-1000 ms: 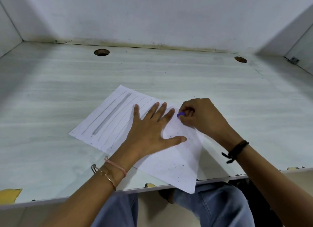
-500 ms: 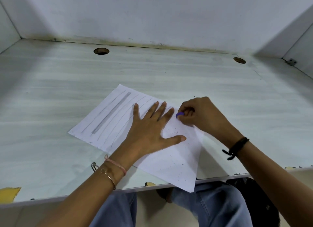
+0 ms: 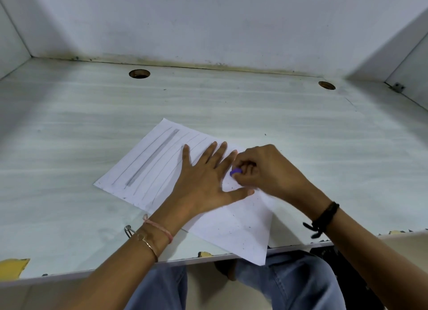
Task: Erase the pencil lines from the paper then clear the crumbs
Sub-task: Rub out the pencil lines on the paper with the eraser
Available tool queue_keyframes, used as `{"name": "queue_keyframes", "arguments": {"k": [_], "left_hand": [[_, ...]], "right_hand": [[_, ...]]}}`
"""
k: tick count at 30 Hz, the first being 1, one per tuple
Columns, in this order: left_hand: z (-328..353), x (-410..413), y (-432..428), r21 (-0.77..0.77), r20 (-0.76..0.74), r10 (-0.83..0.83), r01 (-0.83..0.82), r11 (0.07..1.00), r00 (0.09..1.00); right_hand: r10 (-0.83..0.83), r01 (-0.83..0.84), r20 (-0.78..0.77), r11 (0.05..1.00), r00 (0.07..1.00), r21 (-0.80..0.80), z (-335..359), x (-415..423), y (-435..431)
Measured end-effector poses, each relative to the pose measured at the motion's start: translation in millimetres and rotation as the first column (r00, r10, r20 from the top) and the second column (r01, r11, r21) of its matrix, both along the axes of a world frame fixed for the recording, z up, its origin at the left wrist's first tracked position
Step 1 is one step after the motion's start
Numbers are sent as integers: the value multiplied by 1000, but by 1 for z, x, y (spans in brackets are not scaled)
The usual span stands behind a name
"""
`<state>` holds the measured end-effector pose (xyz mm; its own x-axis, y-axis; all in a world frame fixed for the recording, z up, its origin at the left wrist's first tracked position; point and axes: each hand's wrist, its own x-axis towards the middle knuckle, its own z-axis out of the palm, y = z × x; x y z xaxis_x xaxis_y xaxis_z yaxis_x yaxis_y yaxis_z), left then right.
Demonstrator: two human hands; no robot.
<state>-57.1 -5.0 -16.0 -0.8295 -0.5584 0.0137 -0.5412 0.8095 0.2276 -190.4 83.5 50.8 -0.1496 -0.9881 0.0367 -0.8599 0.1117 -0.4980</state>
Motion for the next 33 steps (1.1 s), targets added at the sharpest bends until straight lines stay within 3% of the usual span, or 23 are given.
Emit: {"name": "queue_keyframes", "arguments": {"k": [4, 6, 9, 13, 17, 20, 23, 26, 28, 33], "left_hand": [[2, 0, 0, 17, 11, 14, -14, 1000, 1000], [1, 0, 0, 14, 7, 9, -9, 1000, 1000], [0, 0, 0, 1, 10, 6, -6, 1000, 1000], [2, 1, 1, 35, 5, 13, -14, 999, 1000], [3, 1, 3, 38, 7, 25, -25, 999, 1000], [7, -1, 3, 39, 15, 54, -55, 998, 998], [7, -9, 1, -54, -43, 69, -71, 996, 997], [1, -15, 0, -73, -88, 69, -75, 995, 994], [-3, -17, -1, -25, -79, 70, -72, 997, 994], [-3, -19, -4, -16, 26, 64, -64, 998, 998]], "right_hand": [[-201, 194, -88, 977, 976, -85, 1, -24, -16], [-125, 115, -126, 990, 984, -82, -1, -12, -12], [10, -12, -58, 1000, 998, -27, -3, 2, 1], [-235, 228, -63, 968, 970, -106, -8, -32, -12], [-280, 291, 108, 952, 954, -98, -16, -40, -4], [-331, 399, 398, 911, 856, -101, -19, -46, 12], [-339, 434, 495, 897, 800, -88, -22, -48, 19], [-353, 442, 498, 894, 792, -69, -21, -51, 15], [-357, 428, 404, 898, 842, -98, -20, -47, 10], [-190, 206, 203, 977, 960, -60, -22, -19, 3]]}}
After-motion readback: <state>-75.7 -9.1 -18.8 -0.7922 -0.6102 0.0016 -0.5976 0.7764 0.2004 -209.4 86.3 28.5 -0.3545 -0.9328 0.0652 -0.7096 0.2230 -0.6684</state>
